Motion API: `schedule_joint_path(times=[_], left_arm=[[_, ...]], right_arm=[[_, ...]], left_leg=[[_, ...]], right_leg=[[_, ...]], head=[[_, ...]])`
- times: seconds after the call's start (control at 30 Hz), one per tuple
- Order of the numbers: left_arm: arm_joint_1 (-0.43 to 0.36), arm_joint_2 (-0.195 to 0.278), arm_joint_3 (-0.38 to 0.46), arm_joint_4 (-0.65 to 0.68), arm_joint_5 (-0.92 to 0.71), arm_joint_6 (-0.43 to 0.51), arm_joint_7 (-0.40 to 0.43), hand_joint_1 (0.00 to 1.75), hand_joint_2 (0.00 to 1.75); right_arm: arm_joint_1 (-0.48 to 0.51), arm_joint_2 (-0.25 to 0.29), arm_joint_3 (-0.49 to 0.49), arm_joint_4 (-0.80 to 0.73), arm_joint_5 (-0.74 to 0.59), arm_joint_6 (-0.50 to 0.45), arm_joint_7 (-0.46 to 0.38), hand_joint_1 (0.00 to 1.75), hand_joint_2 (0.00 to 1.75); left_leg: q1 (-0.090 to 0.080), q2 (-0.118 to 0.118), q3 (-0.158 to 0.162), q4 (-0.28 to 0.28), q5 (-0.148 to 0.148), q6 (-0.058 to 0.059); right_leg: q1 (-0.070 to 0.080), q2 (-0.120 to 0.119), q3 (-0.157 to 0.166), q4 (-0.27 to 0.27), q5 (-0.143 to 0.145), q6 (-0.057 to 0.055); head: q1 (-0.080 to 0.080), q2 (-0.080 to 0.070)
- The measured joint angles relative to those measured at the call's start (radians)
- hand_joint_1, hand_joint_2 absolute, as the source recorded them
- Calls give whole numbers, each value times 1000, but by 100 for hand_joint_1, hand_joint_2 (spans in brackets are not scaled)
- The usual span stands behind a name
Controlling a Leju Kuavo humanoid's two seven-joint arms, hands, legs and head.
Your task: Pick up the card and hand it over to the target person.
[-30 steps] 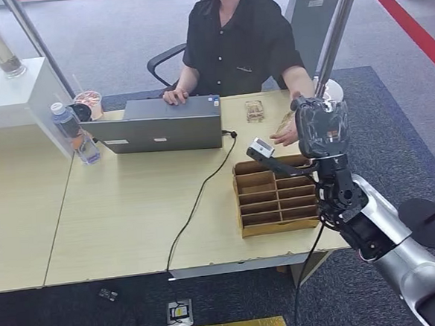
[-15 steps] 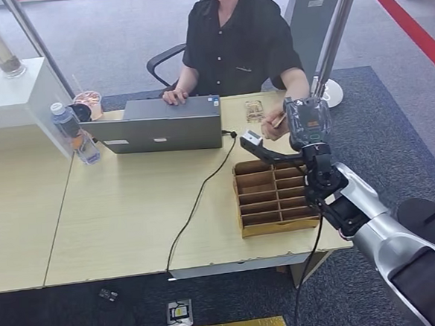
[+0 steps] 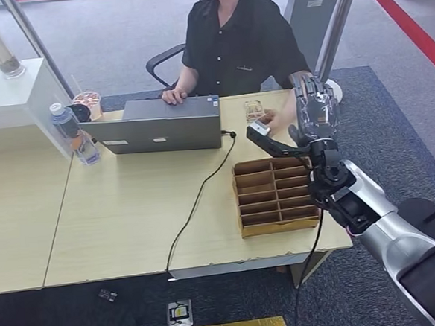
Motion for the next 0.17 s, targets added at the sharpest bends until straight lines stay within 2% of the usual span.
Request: schedule_joint_path(times=[0.07, 0.17], left_arm=[[0, 3, 2, 1, 0, 0, 7, 0, 175], [-1, 3, 3, -6, -1, 0, 2, 0, 175]], right_arm=[[84, -39, -41, -102, -32, 21, 21, 0, 175], [154, -54, -74, -165, -35, 24, 34, 0, 175]], left_leg=[[0, -3, 0, 0, 0, 0], [0, -5, 0, 0, 0, 0]], right_leg=[[0, -3, 1, -1, -1, 0], [0, -5, 1, -1, -1, 0]], head=[[0, 0], [0, 0]])
